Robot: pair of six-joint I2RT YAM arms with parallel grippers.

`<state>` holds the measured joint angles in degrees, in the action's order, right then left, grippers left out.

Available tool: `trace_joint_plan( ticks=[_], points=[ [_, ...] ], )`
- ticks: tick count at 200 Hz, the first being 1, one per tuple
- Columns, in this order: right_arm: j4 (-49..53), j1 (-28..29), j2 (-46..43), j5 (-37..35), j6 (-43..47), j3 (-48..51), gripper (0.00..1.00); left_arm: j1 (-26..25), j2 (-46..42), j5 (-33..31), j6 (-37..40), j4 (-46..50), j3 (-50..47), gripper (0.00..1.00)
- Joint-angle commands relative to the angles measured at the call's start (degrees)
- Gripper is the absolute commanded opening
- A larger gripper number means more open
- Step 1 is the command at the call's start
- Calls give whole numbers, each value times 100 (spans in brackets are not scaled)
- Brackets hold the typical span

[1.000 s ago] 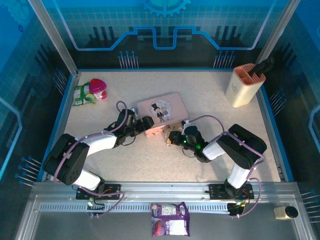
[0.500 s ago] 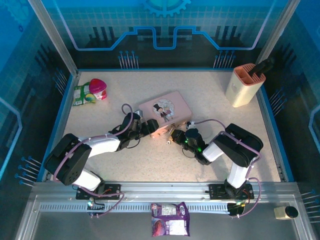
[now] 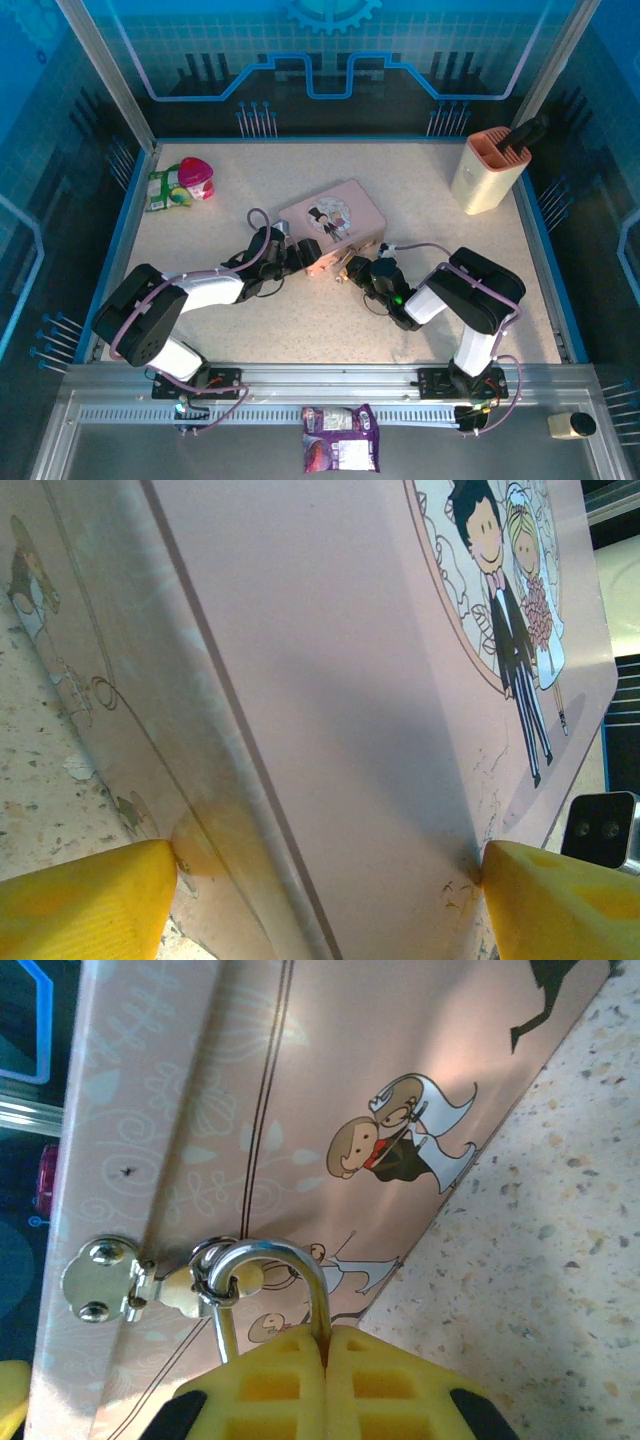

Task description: Unlock a padlock with a key

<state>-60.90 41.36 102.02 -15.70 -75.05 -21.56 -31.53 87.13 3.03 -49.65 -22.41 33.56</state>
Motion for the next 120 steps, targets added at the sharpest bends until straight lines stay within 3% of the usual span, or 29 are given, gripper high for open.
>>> trace_joint_plan(
  ticks=[1,120],
  points=[
    [-208,-48,40,-479,-361,11,0,-38,149,-101,-17,285,71,79],
    [-286,-225,48,-651,-1038,178,0,-35,157,-215,3,405,72,79]
  ],
)
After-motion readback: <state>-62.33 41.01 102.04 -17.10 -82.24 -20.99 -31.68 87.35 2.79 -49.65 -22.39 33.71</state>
